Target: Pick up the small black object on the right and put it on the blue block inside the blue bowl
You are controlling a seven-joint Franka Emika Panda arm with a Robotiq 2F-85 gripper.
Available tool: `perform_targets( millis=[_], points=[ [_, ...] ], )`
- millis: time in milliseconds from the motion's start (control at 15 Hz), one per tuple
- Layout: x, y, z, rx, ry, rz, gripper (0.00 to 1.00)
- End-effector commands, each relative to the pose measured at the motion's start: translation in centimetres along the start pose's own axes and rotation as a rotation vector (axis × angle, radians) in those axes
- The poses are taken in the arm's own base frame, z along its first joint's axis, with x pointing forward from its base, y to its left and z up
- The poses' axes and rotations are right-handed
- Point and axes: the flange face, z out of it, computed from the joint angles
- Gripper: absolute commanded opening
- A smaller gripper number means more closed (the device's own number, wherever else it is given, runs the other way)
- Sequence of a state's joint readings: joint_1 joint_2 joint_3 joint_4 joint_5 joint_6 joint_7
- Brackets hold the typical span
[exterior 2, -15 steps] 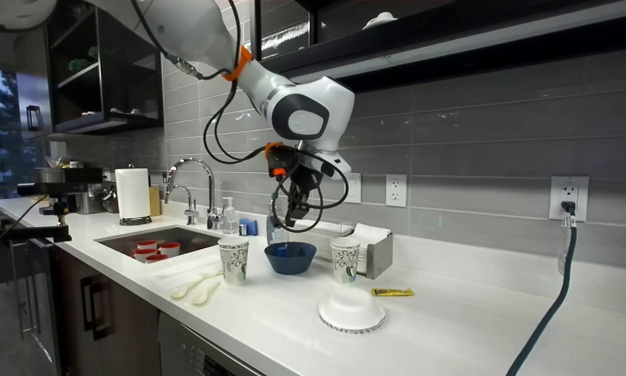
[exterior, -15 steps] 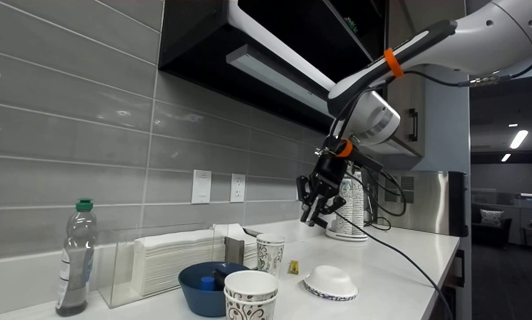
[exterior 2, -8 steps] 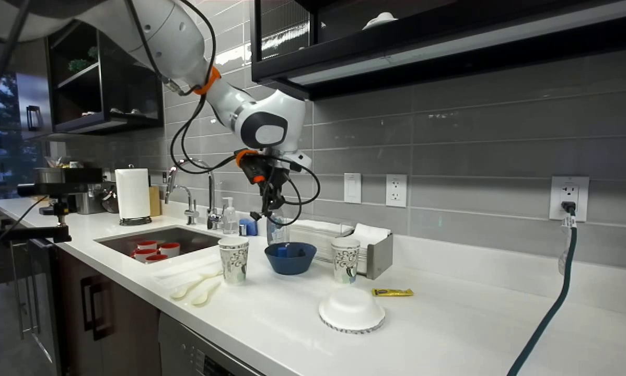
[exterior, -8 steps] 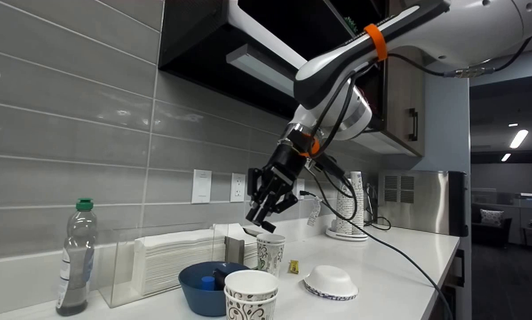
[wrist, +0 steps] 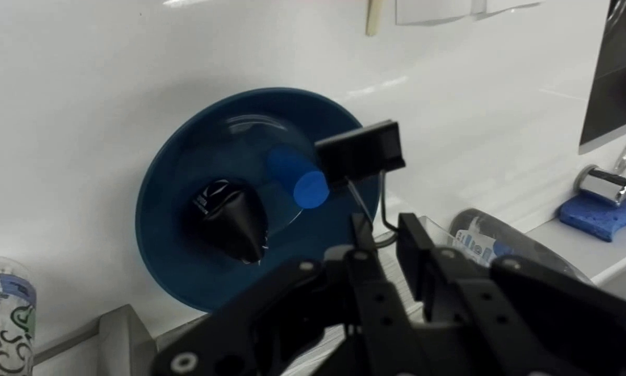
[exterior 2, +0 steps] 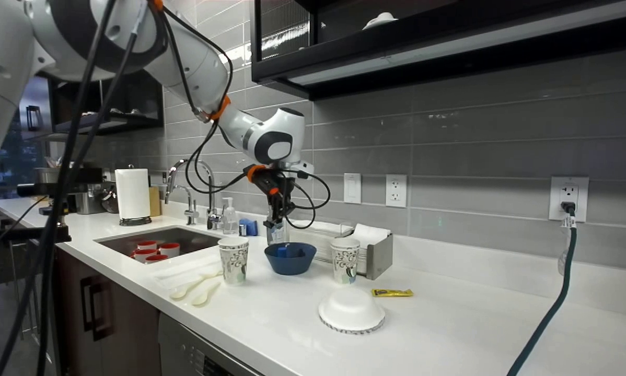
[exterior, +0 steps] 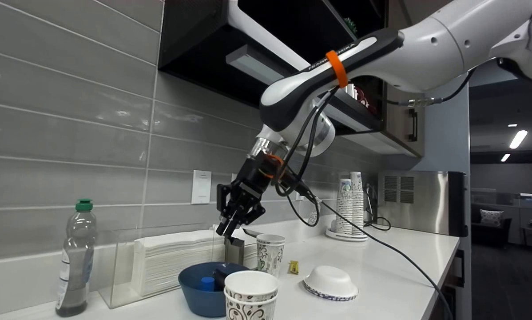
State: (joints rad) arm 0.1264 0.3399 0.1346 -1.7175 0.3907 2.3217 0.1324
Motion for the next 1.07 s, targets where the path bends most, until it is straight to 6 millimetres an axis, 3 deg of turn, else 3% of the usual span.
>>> perform_targets(
  millis=[0, 467, 1000],
  points=[
    [1.6, -1.4, 2.2, -0.020, -0.015, -0.032, 0.05],
    [2.3, -2.9, 6.2, -0.128, -0.032, -0.102, 0.05],
    [3.4, -4.1, 8.6, -0.289, -0.015, -0.154, 0.05]
  ],
)
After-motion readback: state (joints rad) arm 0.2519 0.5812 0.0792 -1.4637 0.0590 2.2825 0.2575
